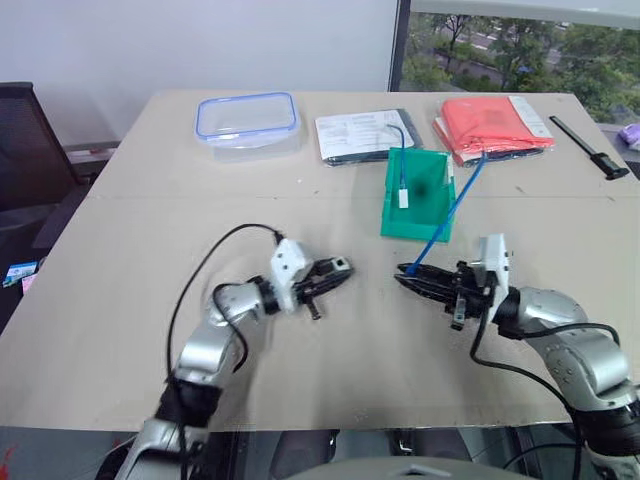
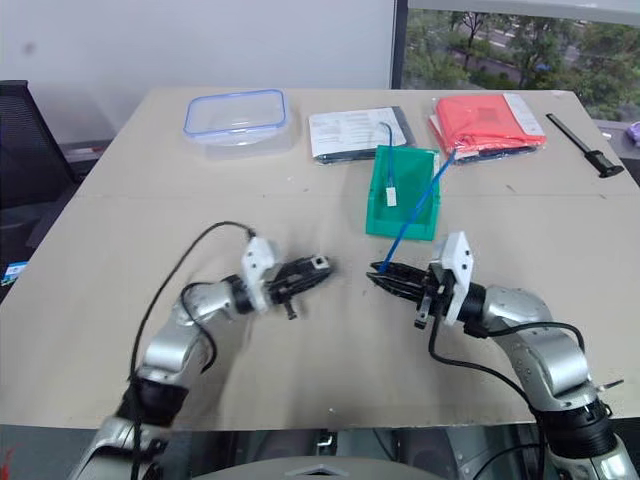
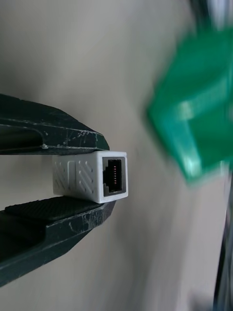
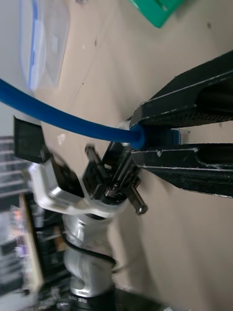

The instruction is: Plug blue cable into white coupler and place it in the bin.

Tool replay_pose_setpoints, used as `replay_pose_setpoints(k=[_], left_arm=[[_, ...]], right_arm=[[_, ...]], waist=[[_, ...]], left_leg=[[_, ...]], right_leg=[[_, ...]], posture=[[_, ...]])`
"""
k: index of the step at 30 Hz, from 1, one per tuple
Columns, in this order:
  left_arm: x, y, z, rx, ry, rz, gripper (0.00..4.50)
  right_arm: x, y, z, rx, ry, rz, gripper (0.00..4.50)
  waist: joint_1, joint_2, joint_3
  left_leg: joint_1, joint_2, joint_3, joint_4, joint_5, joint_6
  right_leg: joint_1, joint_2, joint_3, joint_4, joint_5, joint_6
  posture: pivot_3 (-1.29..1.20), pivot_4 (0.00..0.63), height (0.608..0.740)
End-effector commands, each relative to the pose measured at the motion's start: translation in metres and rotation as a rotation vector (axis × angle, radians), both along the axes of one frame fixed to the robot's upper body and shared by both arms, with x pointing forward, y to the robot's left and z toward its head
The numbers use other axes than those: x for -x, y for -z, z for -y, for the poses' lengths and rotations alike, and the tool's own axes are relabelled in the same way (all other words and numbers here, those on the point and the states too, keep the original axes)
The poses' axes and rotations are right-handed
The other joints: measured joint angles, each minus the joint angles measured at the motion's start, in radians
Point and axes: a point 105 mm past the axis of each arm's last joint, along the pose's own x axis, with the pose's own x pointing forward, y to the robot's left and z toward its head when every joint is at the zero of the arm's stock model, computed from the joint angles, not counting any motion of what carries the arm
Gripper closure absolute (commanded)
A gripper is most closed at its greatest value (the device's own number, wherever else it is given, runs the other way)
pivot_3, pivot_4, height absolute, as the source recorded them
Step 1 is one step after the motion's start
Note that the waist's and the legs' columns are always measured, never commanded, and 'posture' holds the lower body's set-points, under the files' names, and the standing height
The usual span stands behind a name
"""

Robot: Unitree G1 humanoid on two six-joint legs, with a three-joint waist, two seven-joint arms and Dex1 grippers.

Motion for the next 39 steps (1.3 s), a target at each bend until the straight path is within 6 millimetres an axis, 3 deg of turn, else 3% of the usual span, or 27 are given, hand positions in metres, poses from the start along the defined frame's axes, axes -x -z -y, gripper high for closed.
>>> replay_pose_setpoints(k=[1,10,19,31,39], left_arm=[[-0.002,0.002,0.01,-0.025,0.136,-0.007,3.95],[-0.009,0.009,0.023,-0.102,0.323,0.032,3.95],[-0.017,0.014,0.031,-0.141,0.375,0.055,3.95],[-0.014,0.017,0.032,-0.149,0.416,0.054,3.95],[-0.013,0.02,0.03,-0.161,0.421,0.051,3.95]], right_arm=[[-0.004,-0.006,-0.002,0.012,-0.016,0.09,4.48],[-0.012,-0.004,-0.011,0.029,-0.044,0.142,4.48],[-0.016,0.032,-0.016,0.161,-0.128,0.111,4.48],[-0.025,0.055,-0.015,0.238,-0.122,0.076,4.48],[-0.011,0.071,-0.013,0.304,-0.235,-0.015,4.48]], waist=[[-0.001,0.0,0.0],[-0.001,-0.001,0.001],[0.0,-0.001,0.001],[-0.001,-0.001,0.0],[0.0,-0.001,0.0]], left_leg=[[0.0,0.0,0.0,0.0,0.0,0.0],[0.0,0.001,-0.001,0.001,0.0,0.0],[-0.001,0.001,-0.001,0.001,0.0,0.0],[0.0,0.001,-0.002,0.002,0.0,0.0],[0.001,0.001,-0.002,0.002,0.0,0.0]], right_leg=[[0.0,0.0,0.0,0.0,0.0,0.0],[0.0,0.002,0.0,0.001,0.0,0.0],[0.0,0.002,0.0,0.002,0.0,0.0],[0.0,0.002,0.0,0.004,0.0,0.0],[0.0,0.002,0.0,0.005,0.0,0.0]], posture=[[0.0,0.15,0.737],[0.0,0.15,0.737],[0.0,0.15,0.737],[0.0,0.15,0.737],[0.0,0.15,0.737]])
